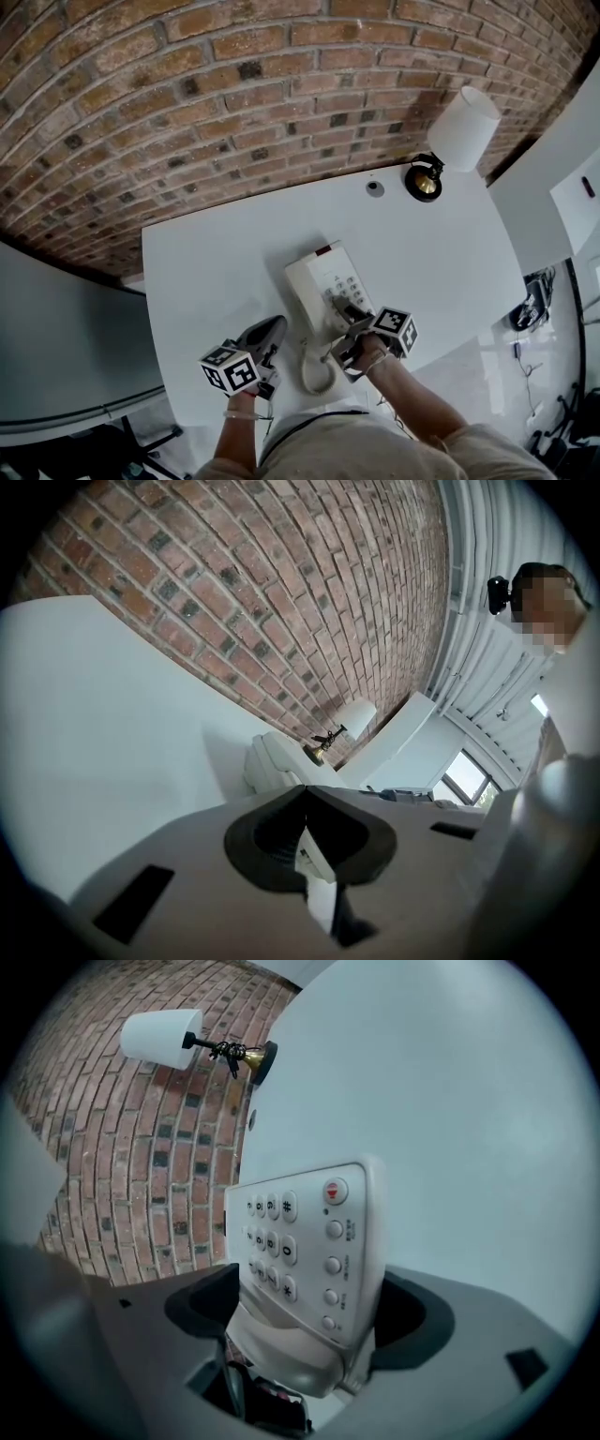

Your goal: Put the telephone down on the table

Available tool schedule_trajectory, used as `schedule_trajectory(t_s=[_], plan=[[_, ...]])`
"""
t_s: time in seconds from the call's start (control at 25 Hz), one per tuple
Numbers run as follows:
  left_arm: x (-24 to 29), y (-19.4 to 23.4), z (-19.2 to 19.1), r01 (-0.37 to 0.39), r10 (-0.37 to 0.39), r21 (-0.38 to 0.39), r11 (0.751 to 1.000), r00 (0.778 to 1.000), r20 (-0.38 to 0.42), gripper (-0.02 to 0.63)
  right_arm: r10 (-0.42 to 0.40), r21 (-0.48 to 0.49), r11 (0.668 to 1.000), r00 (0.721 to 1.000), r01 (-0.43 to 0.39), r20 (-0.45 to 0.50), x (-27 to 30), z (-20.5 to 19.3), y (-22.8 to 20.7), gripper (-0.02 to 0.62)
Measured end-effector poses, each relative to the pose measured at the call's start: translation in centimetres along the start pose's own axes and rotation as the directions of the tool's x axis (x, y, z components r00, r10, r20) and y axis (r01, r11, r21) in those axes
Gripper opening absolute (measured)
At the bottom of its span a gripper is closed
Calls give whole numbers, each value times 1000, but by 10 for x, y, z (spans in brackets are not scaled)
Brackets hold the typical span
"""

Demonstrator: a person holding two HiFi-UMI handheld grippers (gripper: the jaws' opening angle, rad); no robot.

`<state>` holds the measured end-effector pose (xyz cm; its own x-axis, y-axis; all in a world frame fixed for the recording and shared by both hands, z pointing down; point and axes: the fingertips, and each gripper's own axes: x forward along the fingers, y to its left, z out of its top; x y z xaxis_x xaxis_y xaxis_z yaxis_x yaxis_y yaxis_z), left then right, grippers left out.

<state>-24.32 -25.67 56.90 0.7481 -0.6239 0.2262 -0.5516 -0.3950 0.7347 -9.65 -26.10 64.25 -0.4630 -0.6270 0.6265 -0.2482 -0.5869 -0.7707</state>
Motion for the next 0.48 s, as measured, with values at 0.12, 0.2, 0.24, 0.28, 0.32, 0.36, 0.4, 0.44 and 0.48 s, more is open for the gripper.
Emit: schedule_trajectory(t_s=[0.12, 0.2, 0.24, 0.28, 0.32, 0.36, 0.4, 0.44, 0.48], plan=[[1, -2, -1, -2, 2, 10, 1000, 1000, -7, 5, 5, 18, 1000, 1000, -4, -10, -1, -1, -1, 420], [1, -4, -1, -2, 2, 10, 1000, 1000, -6, 5, -4, 14, 1000, 1000, 4, -28, -2, -2, -3, 426], [1, -4, -1, -1, 1, 9, 1000, 1000, -4, 5, -10, 9, 1000, 999, 10, -37, -3, -3, -4, 429], [1, -5, -1, -1, 1, 8, 1000, 1000, -2, 5, -14, 7, 1000, 999, 14, -44, -4, -4, -4, 438], [1, -5, -1, -1, 1, 9, 1000, 1000, -1, 5, -15, 8, 1000, 999, 16, -49, -4, -4, -4, 447], [1, -6, -1, -2, 2, 11, 1000, 1000, -1, 5, -16, 11, 1000, 999, 16, -52, -4, -5, -5, 449], [1, -6, -1, -4, 4, 13, 1000, 1000, -2, 5, -16, 14, 1000, 999, 17, -52, -5, -5, -6, 449], [1, -7, -2, -5, 5, 14, 1000, 1000, -2, 5, -18, 19, 1000, 999, 19, -51, -6, -5, -7, 449], [1, -8, -3, -5, 5, 14, 1000, 1000, -1, 5, -19, 22, 1000, 999, 20, -51, -8, -5, -8, 451]])
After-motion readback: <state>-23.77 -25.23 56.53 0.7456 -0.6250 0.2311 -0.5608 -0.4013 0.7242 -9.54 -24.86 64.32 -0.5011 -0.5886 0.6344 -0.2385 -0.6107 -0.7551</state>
